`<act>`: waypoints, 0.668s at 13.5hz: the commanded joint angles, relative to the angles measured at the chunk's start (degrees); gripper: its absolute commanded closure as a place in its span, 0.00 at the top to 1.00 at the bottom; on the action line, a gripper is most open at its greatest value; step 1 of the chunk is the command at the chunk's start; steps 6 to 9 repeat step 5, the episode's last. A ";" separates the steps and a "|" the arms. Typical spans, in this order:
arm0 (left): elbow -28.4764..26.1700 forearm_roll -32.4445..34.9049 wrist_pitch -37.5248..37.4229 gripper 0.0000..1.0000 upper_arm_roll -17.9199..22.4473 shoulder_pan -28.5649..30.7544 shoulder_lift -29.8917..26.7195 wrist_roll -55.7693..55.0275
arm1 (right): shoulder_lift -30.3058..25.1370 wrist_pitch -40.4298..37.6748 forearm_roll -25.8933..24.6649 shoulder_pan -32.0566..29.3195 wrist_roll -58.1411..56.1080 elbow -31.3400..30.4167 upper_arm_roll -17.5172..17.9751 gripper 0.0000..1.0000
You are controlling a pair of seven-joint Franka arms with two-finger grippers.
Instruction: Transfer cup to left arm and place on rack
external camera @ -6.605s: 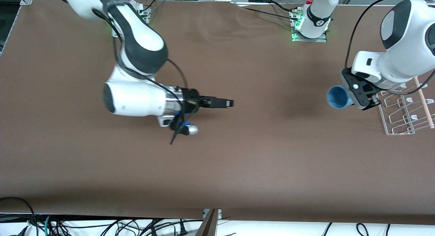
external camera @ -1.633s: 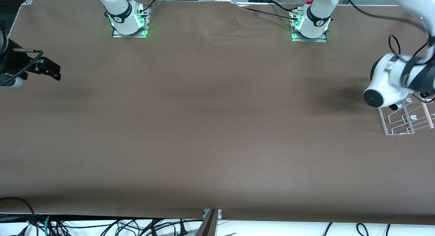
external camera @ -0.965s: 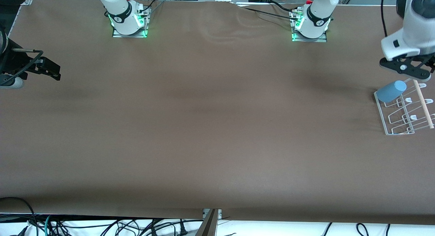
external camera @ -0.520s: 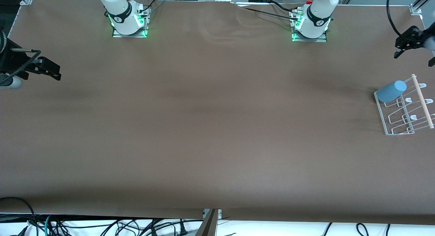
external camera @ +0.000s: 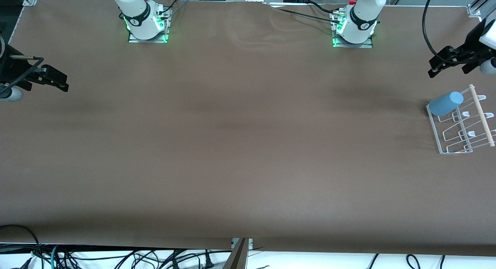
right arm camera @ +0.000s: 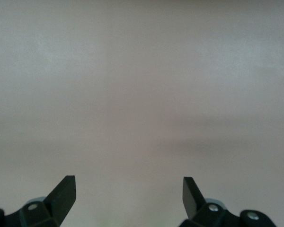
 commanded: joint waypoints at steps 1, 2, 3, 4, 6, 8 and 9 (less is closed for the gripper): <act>2.15 -0.58 -0.24 1.00 0.35 -0.12 2.53 -1.45 | 0.13 -0.87 1.14 -0.70 -0.76 0.76 0.27 1.00; 3.64 -0.85 -0.59 1.00 0.35 -0.12 3.84 -1.62 | 0.22 -0.79 1.14 -0.70 -0.76 0.76 0.27 1.00; 4.26 -0.85 -0.77 1.00 0.35 -0.20 4.12 -1.62 | 0.22 -0.87 1.14 -0.70 -0.76 0.76 0.27 1.00; 4.09 -0.85 -0.68 1.00 0.26 -0.38 4.03 -1.62 | 0.22 -0.88 1.14 -0.79 -0.76 0.76 0.27 1.00; 4.27 -0.85 -0.68 1.00 0.18 -0.64 4.29 -1.54 | 0.22 -0.88 1.14 -0.70 -0.76 0.76 0.27 1.00; 4.27 -0.85 -0.68 1.00 0.18 -0.64 4.29 -1.54 | 0.22 -0.88 1.14 -0.70 -0.76 0.76 0.27 1.00; 4.27 -0.85 -0.68 1.00 0.18 -0.64 4.29 -1.54 | 0.22 -0.88 1.14 -0.70 -0.76 0.76 0.27 1.00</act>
